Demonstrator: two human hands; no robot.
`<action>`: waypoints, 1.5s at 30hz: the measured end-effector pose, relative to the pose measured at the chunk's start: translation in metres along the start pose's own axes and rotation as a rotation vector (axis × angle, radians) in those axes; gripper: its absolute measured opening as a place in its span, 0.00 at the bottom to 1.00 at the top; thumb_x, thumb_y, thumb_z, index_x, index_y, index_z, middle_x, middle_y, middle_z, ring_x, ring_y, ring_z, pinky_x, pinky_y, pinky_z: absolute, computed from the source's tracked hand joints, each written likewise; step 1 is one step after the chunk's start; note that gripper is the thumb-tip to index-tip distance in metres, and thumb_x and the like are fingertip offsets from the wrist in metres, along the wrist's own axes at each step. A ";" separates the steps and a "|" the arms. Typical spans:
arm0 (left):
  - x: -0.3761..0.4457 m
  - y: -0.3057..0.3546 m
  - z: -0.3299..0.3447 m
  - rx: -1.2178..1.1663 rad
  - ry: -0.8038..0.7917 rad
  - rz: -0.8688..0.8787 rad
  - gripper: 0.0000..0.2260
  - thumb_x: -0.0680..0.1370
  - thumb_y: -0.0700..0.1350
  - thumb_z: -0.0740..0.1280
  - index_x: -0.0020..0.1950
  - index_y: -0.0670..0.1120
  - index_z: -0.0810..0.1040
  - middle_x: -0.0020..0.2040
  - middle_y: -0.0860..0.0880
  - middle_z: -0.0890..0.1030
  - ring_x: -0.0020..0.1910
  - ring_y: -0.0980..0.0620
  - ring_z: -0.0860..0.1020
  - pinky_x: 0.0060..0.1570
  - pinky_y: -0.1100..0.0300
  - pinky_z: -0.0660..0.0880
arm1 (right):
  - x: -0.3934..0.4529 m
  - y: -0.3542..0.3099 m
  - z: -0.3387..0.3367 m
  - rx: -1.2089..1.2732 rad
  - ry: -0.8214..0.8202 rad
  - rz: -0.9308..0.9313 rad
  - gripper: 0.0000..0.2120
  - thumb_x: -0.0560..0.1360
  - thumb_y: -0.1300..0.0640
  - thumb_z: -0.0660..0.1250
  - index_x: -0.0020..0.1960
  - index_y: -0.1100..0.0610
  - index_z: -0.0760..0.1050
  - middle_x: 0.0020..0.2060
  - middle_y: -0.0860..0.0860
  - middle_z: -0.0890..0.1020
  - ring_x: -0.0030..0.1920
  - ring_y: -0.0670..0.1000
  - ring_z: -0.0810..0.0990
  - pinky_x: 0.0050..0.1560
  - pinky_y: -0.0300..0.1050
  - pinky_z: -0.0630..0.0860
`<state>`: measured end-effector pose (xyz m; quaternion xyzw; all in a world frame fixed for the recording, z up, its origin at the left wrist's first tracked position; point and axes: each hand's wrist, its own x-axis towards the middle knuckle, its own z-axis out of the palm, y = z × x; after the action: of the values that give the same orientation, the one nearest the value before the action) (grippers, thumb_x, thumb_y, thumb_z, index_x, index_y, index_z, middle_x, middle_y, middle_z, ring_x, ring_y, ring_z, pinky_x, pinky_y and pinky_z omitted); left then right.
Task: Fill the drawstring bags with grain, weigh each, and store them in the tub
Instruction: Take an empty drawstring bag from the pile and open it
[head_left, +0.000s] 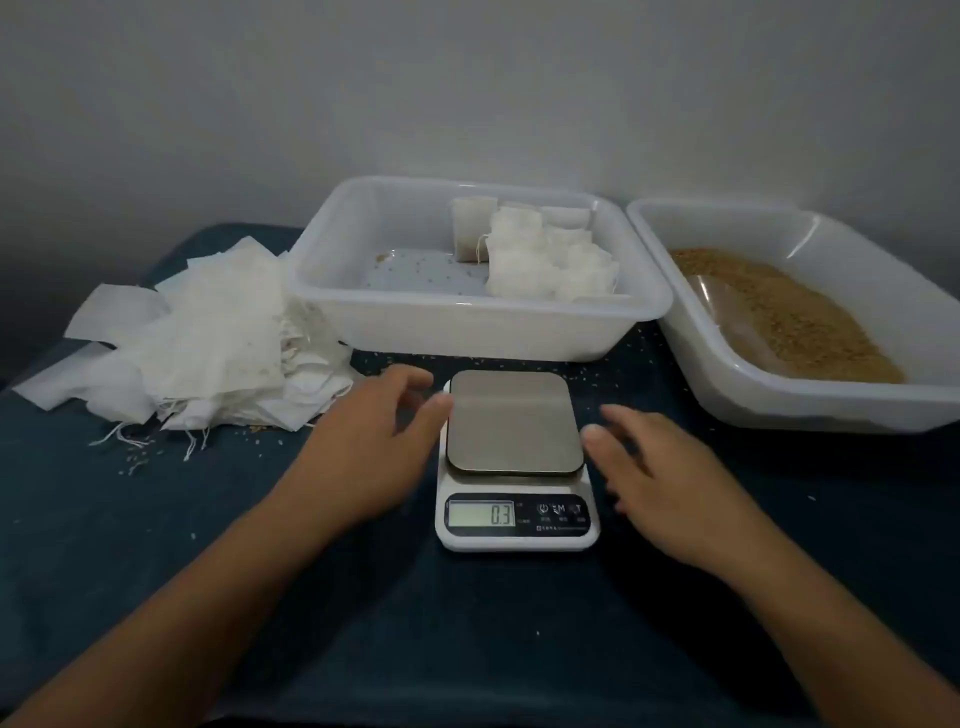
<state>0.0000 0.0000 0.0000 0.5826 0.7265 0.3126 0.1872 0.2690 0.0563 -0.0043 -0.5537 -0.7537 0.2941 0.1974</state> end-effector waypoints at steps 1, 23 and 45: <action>0.012 -0.001 0.006 0.014 -0.016 -0.051 0.23 0.83 0.63 0.59 0.74 0.54 0.73 0.66 0.55 0.80 0.61 0.56 0.79 0.62 0.54 0.75 | 0.006 -0.004 0.006 -0.036 -0.026 -0.015 0.27 0.80 0.32 0.56 0.65 0.50 0.77 0.54 0.44 0.79 0.51 0.47 0.82 0.56 0.50 0.80; -0.010 -0.059 -0.026 0.019 0.308 0.124 0.08 0.80 0.48 0.70 0.59 0.54 0.82 0.49 0.63 0.80 0.49 0.64 0.79 0.50 0.74 0.72 | 0.036 0.004 0.050 0.295 0.016 -0.073 0.10 0.83 0.48 0.65 0.61 0.39 0.81 0.43 0.39 0.87 0.35 0.47 0.86 0.39 0.41 0.79; 0.002 -0.103 -0.087 0.288 0.792 0.279 0.02 0.80 0.40 0.67 0.49 0.43 0.78 0.45 0.49 0.79 0.45 0.48 0.75 0.47 0.56 0.70 | 0.030 0.000 0.051 0.292 0.127 -0.075 0.08 0.82 0.48 0.65 0.58 0.41 0.80 0.44 0.41 0.85 0.38 0.40 0.83 0.34 0.30 0.76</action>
<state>-0.1316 -0.0319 -0.0052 0.5307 0.6926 0.4295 -0.2328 0.2280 0.0732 -0.0437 -0.5080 -0.7091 0.3573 0.3337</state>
